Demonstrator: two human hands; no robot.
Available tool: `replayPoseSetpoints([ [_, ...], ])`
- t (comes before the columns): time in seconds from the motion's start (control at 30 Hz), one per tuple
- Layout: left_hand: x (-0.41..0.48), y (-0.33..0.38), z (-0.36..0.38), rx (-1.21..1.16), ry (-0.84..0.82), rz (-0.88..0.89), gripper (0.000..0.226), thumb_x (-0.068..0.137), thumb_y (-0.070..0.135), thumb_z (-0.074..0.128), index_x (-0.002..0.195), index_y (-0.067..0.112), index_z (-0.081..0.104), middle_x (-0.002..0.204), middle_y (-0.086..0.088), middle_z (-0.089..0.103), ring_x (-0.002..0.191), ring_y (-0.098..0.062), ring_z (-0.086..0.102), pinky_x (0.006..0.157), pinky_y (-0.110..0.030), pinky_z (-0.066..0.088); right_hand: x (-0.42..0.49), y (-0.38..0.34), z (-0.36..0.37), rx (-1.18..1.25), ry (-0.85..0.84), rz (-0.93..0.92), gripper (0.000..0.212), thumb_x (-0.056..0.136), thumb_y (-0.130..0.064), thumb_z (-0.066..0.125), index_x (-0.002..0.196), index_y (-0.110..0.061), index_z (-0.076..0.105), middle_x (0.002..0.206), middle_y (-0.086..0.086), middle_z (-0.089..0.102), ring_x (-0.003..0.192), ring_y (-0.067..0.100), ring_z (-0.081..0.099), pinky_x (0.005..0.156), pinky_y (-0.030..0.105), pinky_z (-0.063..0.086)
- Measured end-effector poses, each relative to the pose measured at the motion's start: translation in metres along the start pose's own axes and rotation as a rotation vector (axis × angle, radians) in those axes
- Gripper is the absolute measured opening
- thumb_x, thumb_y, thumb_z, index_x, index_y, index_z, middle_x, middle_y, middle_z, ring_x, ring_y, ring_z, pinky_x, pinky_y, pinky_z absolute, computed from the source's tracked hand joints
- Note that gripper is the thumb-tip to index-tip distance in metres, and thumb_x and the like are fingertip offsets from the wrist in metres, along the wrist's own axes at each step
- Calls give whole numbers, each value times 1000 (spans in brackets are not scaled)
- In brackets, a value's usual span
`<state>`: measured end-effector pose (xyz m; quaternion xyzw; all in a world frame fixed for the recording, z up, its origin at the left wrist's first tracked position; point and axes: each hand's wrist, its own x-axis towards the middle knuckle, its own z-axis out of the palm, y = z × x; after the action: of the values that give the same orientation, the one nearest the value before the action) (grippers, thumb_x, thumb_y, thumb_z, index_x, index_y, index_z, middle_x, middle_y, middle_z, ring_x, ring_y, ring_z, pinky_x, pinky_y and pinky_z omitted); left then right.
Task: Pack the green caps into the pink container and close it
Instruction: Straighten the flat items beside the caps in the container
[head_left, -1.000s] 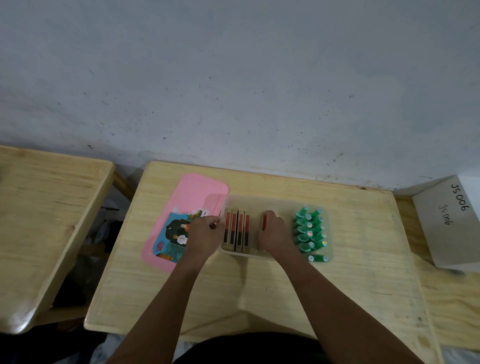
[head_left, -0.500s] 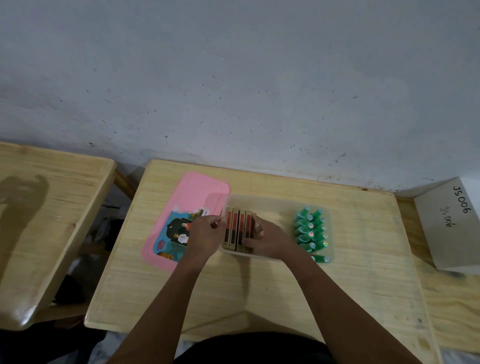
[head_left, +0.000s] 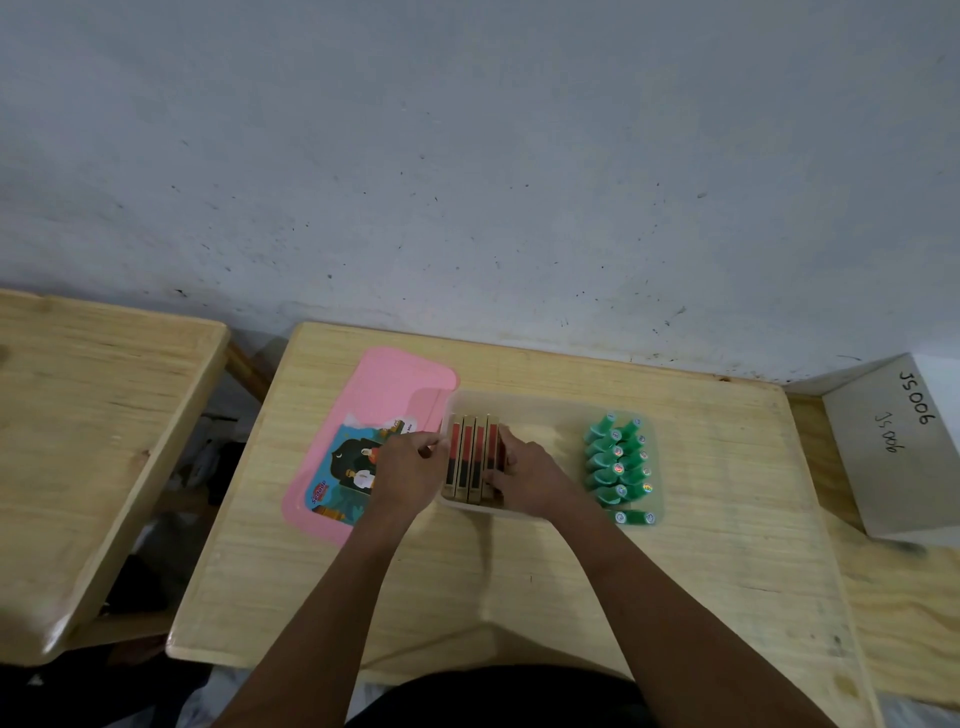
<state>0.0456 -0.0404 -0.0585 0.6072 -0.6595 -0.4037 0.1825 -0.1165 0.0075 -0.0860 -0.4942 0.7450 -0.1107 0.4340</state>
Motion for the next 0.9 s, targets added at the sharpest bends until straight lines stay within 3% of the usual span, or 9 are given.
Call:
replayPoseSetpoints([
  [0.13,-1,1,0,0,0,-4,26,92,17,58,112,5,68,97,-10,72,76,-12,62,64,-14,42,-4,-4,0,-47,-10,24,67,98,-33,51,153,-32,12,124,12,45,102,26,58,88,31,48],
  [0.23,0,0,0,-11,-3,-11,26,92,18,58,113,5,68,96,-10,72,75,-13,63,65,-14,43,-8,-7,-4,-3,147,34,45,101,-25,45,144,-19,36,123,14,53,105,28,58,91,37,48],
  [0.3,0,1,0,-6,-8,-9,26,92,17,58,112,5,68,97,-11,73,76,-13,63,68,-17,44,-9,-8,-6,71,218,87,35,100,-15,47,133,-7,53,122,14,62,109,27,59,92,35,46],
  [0.43,0,0,0,2,1,-12,26,92,18,58,112,5,68,99,-10,72,78,-11,61,65,-12,39,-7,-7,0,170,207,140,30,96,-8,50,120,-9,67,117,10,70,106,22,65,85,26,47],
  [0.63,-1,1,-1,21,-3,4,26,92,19,57,112,6,68,98,-9,73,75,-11,61,61,-10,39,1,-4,1,259,247,137,33,96,-6,50,124,-11,66,116,9,71,101,21,66,80,22,46],
  [0.77,-1,2,-1,14,4,2,26,92,18,58,111,5,68,97,-10,73,76,-12,62,63,-13,41,8,1,0,217,240,152,40,99,-18,47,138,-18,52,125,11,66,109,24,63,95,36,50],
  [0.9,-2,2,-2,2,4,6,26,91,17,58,111,4,68,96,-10,73,75,-13,62,70,-19,45,14,-2,-2,39,212,45,44,100,-24,41,144,-30,37,118,12,61,94,25,63,87,42,52],
])
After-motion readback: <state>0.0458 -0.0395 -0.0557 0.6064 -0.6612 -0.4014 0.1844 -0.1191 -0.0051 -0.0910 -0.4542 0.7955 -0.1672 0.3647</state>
